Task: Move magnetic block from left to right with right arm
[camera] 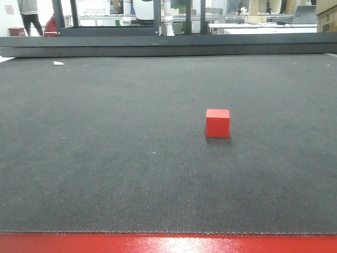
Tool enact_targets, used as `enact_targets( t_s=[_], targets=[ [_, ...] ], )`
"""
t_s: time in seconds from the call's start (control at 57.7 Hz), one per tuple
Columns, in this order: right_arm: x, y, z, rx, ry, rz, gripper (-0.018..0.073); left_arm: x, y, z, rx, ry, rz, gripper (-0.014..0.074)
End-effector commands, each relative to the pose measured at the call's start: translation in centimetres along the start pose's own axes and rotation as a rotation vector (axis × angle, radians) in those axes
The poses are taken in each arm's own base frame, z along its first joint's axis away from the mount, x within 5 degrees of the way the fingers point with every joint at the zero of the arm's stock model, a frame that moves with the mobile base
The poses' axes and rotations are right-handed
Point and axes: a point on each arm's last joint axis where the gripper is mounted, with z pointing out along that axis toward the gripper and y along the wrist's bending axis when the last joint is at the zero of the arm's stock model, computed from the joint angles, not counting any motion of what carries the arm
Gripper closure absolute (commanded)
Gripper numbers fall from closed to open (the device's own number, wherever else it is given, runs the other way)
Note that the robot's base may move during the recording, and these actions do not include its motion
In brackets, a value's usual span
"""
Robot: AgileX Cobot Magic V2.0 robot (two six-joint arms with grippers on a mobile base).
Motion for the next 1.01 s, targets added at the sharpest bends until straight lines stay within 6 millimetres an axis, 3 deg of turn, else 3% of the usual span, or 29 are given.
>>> enact_targets(
  t_s=[0.0, 0.693, 0.884, 0.988],
  targets=[
    [-0.9, -0.1, -0.2, 0.011, -0.103, -0.003, 0.0502, -0.6, 0.1, -0.1, -0.004, -0.088, -0.011, 0.0722],
    [-0.9, -0.1, -0.2, 0.011, -0.105, -0.003, 0.0502, -0.6, 0.1, -0.1, -0.004, -0.088, -0.011, 0.0722],
    [-1.4, -0.1, -0.3, 0.014, -0.165, -0.003, 0.0502, -0.6, 0.1, -0.1, -0.004, -0.088, -0.011, 0.0722],
    [-2.8, 0.0, -0.5, 0.011, -0.199, -0.003, 0.0502, -0.6, 0.1, -0.1, -0.004, -0.088, -0.011, 0.0722]
  ],
)
